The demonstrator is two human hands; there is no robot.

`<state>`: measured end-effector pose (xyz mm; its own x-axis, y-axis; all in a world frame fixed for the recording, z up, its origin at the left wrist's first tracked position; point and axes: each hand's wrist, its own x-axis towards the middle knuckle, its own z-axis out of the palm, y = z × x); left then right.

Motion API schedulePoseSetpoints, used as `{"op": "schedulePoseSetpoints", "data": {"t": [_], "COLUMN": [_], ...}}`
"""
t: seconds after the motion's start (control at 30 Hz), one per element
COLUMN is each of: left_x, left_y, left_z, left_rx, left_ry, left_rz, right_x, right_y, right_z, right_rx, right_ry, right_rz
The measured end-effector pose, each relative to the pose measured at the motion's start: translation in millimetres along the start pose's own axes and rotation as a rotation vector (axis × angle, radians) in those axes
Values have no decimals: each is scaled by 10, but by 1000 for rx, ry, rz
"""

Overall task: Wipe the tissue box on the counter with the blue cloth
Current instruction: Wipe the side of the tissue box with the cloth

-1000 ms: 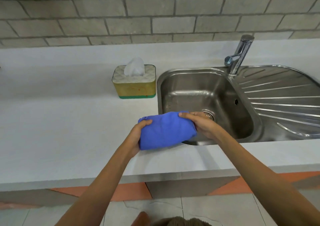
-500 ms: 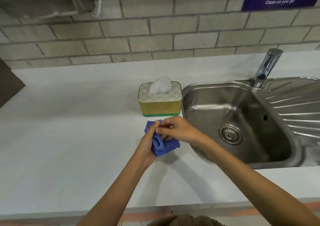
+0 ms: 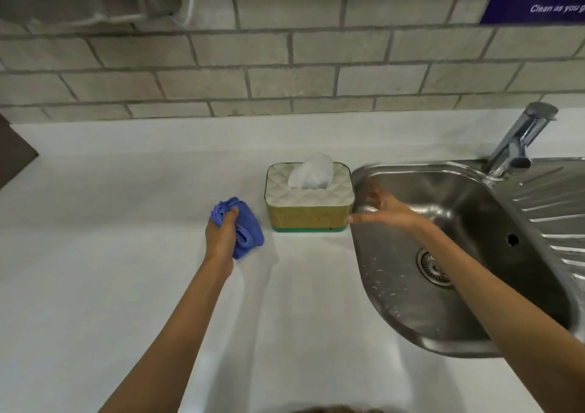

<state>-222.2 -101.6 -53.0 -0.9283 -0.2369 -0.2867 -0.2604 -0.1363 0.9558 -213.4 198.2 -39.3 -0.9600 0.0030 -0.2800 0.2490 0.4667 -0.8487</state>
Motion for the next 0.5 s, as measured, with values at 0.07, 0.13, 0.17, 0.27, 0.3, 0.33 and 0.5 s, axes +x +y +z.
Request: {"op": "schedulePoseSetpoints", "data": {"t": [0.07, 0.13, 0.17, 0.27, 0.3, 0.33, 0.5], "left_x": [161, 291, 337, 389, 384, 373, 223], "left_y": [46, 41, 27, -21, -30, -39, -39], "left_z": [101, 204, 248, 337, 348, 349, 247], "left_rx": [37, 82, 103, 139, 146, 155, 207], "left_ry": [10, -3, -7, -26, -37, -48, -37], "left_rz": [24, 30, 26, 33, 46, 58, 98], "right_x": [150, 254, 292, 330, 328, 315, 179], "right_y": [-3, 9, 32, 101, 120, 132, 124], "right_z": [63, 110, 124, 142, 142, 146, 250], "right_rx": [26, 78, 103, 131, 139, 148, 207], "right_ry": [-71, -124, -136, -121, -117, -117, -117], "right_rz": [16, 9, 5, -4, -16, -28, -65]}}
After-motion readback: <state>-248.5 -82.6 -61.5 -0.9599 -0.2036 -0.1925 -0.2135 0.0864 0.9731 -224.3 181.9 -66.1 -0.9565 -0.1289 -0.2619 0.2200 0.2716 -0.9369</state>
